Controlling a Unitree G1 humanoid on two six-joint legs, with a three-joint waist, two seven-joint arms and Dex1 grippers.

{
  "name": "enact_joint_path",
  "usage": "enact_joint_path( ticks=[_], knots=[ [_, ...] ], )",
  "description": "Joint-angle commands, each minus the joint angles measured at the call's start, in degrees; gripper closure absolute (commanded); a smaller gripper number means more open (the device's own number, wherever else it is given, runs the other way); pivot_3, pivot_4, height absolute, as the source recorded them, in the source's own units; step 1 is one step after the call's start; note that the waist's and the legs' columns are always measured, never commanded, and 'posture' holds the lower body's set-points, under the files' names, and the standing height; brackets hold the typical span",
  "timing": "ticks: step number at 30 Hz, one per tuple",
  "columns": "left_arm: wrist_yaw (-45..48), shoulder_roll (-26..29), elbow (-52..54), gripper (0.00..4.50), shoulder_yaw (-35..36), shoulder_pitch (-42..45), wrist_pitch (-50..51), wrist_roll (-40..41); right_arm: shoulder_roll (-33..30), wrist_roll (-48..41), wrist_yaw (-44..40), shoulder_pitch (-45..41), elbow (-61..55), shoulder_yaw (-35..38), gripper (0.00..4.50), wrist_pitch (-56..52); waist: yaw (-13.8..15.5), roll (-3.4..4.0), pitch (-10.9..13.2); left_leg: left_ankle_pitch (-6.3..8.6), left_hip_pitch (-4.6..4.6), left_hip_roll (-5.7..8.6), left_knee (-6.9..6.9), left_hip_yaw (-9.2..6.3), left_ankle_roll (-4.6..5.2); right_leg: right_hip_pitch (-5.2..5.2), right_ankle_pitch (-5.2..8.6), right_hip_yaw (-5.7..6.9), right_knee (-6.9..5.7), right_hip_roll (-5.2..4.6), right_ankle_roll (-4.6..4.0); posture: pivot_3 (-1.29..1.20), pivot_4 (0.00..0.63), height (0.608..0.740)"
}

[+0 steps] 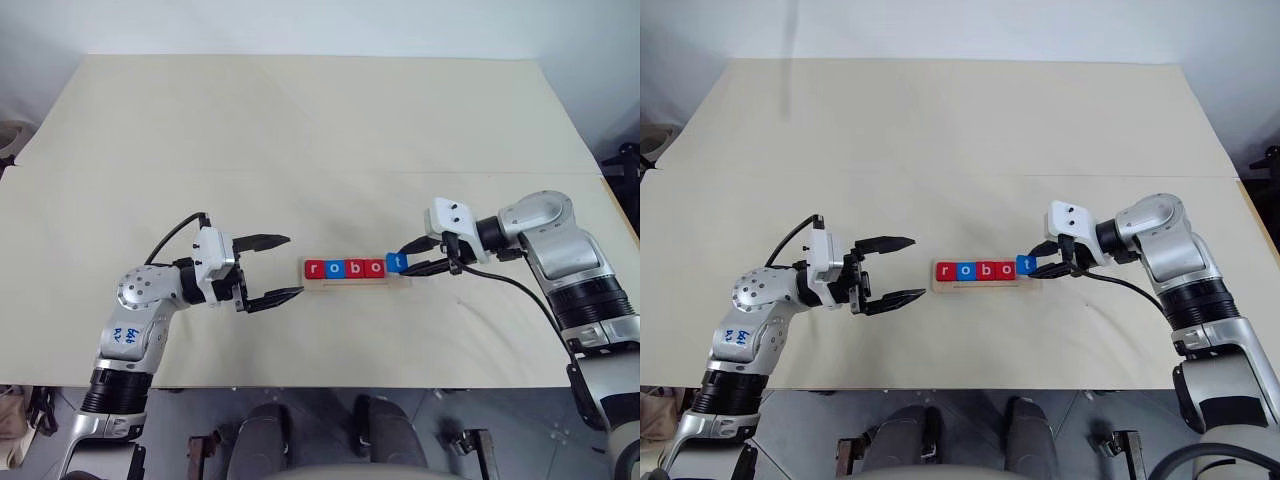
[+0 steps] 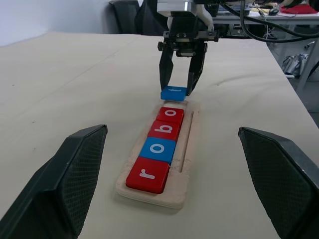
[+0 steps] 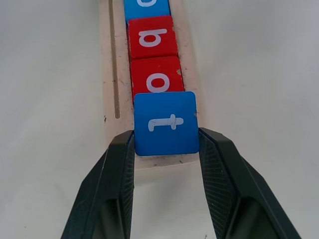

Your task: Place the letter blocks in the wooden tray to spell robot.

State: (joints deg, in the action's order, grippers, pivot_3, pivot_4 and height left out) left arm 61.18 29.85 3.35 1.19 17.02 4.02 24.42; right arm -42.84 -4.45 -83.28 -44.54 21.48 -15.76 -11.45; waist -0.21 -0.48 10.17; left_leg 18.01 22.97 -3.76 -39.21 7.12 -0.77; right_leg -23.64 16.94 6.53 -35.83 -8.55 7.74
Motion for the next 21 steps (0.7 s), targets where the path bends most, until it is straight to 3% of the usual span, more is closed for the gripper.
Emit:
enact_joint_path(
  ticks=[1,5,14,19,21],
  knots=[
    [-0.67,0.17,2.63,0.00,0.88,-0.86,-0.77,0.59,-0.10,0.22,-0.89,-1.01,0.67,0.42,3.04,1.24,0.01,0.00,0.00,0.00,0.00,0.00,0.00,0.00,0.00,0.00,0.00,0.00,0.00,0.00,0.00,0.00,0.150,0.740],
    [-1.12,0.05,2.88,0.00,0.75,-0.89,-0.66,0.60,0.23,0.41,-1.41,-0.72,0.82,0.26,3.04,0.91,0.00,0.00,0.00,0.00,0.00,0.00,0.00,0.00,0.00,0.00,0.00,0.00,0.00,0.00,0.00,0.00,0.150,0.740],
    [-1.44,-0.01,2.98,0.00,0.57,-0.81,-0.65,0.77,-0.11,-0.82,0.15,-0.22,0.07,2.60,0.03,-0.68,0.03,0.00,0.00,0.00,0.00,0.00,0.00,0.00,0.00,0.00,0.00,0.00,0.00,0.00,0.00,0.00,0.150,0.740],
    [-1.43,0.08,2.97,0.00,0.58,-0.81,-0.54,0.85,-3.39,-1.52,-1.31,1.26,-0.71,4.01,0.03,-1.56,0.14,0.00,0.00,0.00,0.00,0.00,0.00,0.00,0.00,0.00,0.00,0.00,0.00,0.00,0.00,0.00,0.150,0.740],
    [-1.43,0.07,2.90,0.00,0.55,-0.73,-0.53,0.85,-3.92,-1.33,-1.03,1.68,-0.61,4.04,0.69,-1.55,0.08,0.00,0.00,0.00,0.00,0.00,0.00,0.00,0.00,0.01,0.00,0.00,0.01,0.00,0.00,0.00,0.150,0.740]
  ],
)
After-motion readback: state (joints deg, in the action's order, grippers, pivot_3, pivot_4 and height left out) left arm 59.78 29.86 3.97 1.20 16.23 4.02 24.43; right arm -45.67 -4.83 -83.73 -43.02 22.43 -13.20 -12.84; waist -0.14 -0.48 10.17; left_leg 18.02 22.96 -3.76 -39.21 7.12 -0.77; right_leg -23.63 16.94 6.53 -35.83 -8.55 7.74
